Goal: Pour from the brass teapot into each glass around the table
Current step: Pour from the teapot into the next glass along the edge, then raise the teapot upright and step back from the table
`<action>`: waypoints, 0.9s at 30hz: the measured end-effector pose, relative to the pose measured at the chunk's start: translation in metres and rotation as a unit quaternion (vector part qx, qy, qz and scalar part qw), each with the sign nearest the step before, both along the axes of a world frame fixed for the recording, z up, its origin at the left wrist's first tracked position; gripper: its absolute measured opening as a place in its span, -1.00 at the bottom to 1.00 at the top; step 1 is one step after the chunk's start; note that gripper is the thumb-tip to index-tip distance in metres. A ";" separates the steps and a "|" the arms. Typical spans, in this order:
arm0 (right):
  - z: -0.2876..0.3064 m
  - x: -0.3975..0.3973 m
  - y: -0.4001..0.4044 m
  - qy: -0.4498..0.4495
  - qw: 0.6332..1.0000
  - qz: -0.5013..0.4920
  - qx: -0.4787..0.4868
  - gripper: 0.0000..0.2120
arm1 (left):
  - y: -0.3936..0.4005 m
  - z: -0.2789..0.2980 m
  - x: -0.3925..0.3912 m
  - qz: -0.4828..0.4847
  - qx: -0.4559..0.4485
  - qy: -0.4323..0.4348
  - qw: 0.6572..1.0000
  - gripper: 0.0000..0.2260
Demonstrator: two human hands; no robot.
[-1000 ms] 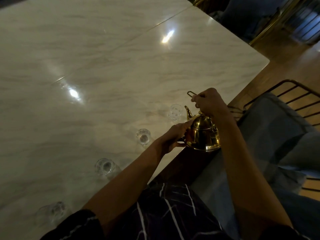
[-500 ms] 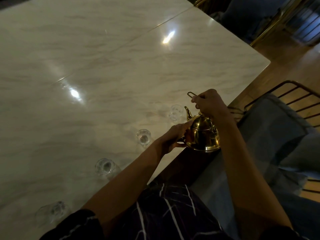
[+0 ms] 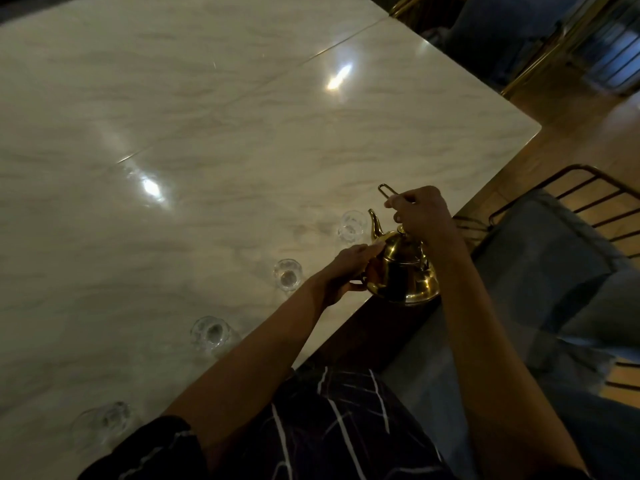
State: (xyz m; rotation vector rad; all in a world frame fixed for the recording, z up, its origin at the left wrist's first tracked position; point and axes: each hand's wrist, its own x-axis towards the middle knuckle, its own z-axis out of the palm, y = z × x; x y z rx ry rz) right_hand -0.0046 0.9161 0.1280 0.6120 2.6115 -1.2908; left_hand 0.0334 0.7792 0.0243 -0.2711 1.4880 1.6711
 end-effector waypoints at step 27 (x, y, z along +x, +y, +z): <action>-0.011 0.042 -0.159 -0.010 0.966 0.239 -0.096 -0.80 | -0.178 -0.018 0.072 0.243 -0.034 0.031 0.969 -0.35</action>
